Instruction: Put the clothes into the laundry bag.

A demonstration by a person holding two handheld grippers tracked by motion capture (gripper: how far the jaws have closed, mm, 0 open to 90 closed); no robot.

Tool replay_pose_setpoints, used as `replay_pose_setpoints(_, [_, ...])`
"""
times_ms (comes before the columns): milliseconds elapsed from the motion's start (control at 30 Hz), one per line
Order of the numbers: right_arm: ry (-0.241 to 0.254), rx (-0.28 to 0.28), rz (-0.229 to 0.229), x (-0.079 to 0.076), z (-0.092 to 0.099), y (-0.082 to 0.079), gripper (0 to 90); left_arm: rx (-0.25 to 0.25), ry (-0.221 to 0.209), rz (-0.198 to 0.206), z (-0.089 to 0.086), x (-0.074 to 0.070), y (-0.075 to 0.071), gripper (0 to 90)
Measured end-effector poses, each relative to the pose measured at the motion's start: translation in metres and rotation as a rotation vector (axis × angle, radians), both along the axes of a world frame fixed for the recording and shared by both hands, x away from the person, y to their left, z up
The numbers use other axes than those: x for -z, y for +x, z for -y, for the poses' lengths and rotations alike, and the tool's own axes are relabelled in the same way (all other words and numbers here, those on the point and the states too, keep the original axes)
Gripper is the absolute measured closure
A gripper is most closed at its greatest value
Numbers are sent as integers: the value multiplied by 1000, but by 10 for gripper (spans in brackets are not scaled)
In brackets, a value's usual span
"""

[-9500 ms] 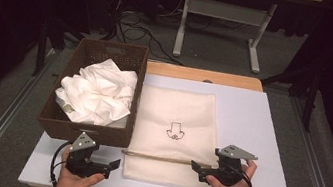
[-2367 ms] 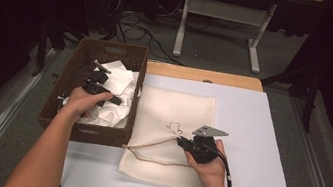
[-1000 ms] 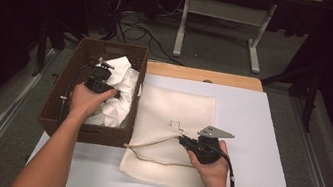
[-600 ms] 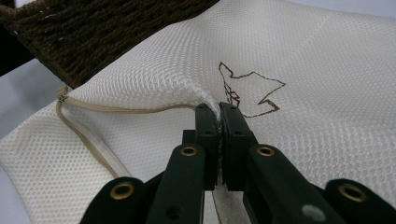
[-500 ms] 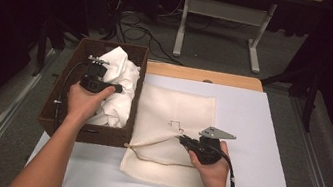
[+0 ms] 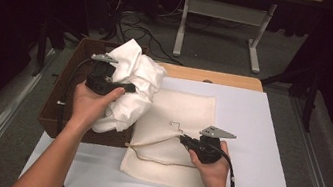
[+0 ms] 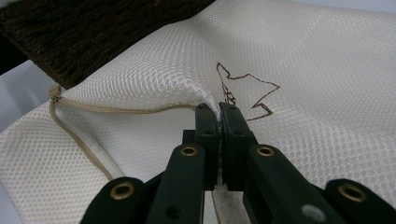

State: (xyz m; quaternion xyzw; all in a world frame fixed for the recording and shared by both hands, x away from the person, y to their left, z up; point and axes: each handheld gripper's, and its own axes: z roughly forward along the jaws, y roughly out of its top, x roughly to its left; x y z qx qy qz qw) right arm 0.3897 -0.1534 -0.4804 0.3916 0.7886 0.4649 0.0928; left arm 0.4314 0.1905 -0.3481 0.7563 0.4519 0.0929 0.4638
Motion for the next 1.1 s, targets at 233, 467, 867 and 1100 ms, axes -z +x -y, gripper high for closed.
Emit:
replay_pose_setpoints(233, [6, 22, -7, 0, 4, 3, 881, 91, 22, 10, 35, 0, -32, 715])
replay_pose_setpoints(467, [12, 40, -19, 2, 6, 5, 882, 120, 44, 24, 60, 20, -67, 713])
replay_pose_setpoints(867, [-16, 51, -39, 5, 4, 8, 881, 190, 8, -65, 95, 84, -125, 695])
replay_pose_setpoints(1100, [-14, 55, -31, 4, 5, 8, 881, 191, 3, -149, 116, 139, -131, 632])
